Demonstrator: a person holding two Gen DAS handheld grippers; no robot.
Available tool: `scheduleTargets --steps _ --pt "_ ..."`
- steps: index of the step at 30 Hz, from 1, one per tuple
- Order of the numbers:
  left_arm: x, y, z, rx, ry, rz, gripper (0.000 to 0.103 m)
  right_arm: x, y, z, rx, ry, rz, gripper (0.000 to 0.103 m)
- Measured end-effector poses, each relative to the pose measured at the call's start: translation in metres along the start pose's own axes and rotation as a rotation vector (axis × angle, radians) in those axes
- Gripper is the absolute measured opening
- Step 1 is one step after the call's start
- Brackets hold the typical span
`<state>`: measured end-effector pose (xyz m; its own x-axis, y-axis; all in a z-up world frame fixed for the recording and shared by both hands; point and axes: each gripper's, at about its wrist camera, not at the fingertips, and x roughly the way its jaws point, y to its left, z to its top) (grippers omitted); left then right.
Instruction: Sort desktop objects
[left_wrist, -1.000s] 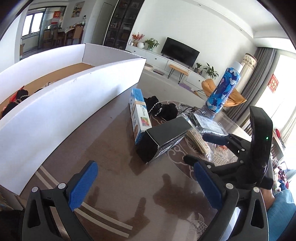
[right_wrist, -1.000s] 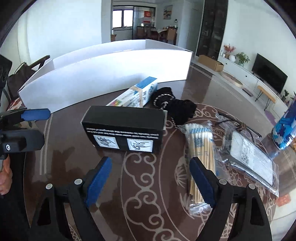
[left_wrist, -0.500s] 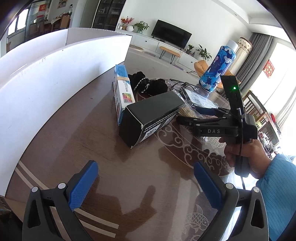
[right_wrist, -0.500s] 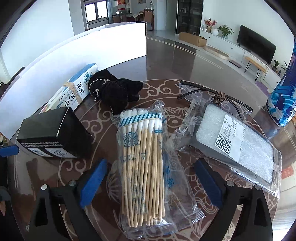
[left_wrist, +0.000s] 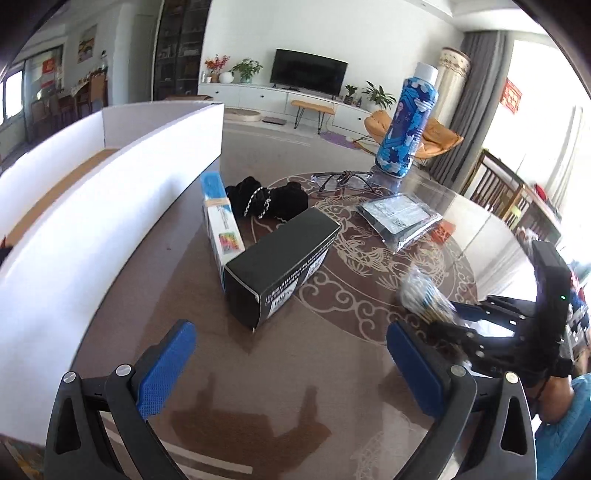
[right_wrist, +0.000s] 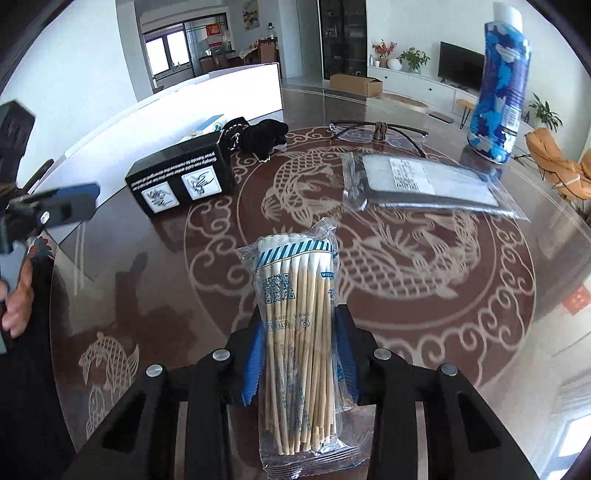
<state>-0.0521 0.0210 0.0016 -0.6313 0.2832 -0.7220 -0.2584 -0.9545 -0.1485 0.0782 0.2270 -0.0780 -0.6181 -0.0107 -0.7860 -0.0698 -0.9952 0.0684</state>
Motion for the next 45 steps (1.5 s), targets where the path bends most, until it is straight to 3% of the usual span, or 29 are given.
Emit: scheduleTargets --steps 4,10,12,14,17,20,24,26,29,33,36,39,45 --pt "0.029 -0.021 0.031 0.239 0.047 0.056 0.103 -0.028 0.0 -0.033 0.065 -0.014 -0.007 0.037" --pt "0.078 -0.035 0.049 0.371 0.166 0.113 0.103 -0.042 -0.001 -0.052 0.148 -0.046 -0.003 0.037" --pt "0.082 -0.038 0.046 0.393 0.172 0.14 0.093 -0.042 -0.002 -0.054 0.155 -0.048 0.0 0.037" --pt "0.079 -0.042 0.041 0.419 0.143 0.202 0.053 -0.043 -0.002 -0.053 0.158 -0.049 0.005 0.037" --pt "0.066 -0.031 0.038 0.316 0.151 0.151 0.033 -0.044 0.0 -0.054 0.154 -0.048 0.0 0.038" --pt "0.046 -0.018 0.022 0.175 0.169 0.098 0.033 -0.043 0.004 -0.053 0.134 -0.043 -0.022 0.038" --pt "0.019 -0.007 -0.007 0.018 0.213 -0.134 0.034 -0.041 0.009 -0.053 0.108 -0.036 -0.048 0.04" --pt "0.019 0.001 -0.016 -0.021 0.247 -0.17 0.046 -0.041 0.009 -0.053 0.11 -0.037 -0.045 0.04" --pt "0.025 0.014 -0.02 -0.004 0.262 -0.041 0.077 -0.042 0.008 -0.053 0.119 -0.039 -0.034 0.04" --pt "0.024 0.03 -0.015 -0.007 0.272 0.04 0.077 -0.042 0.008 -0.053 0.115 -0.039 -0.039 0.04" --pt "0.016 0.036 -0.012 0.014 0.237 0.039 0.077 -0.041 0.01 -0.053 0.107 -0.037 -0.05 0.04" --pt "0.022 0.03 -0.014 0.057 0.262 0.021 0.077 -0.041 0.01 -0.053 0.104 -0.035 -0.054 0.04" --pt "0.043 0.014 -0.016 0.108 0.301 0.054 0.077 -0.041 0.01 -0.053 0.099 -0.034 -0.06 0.04"
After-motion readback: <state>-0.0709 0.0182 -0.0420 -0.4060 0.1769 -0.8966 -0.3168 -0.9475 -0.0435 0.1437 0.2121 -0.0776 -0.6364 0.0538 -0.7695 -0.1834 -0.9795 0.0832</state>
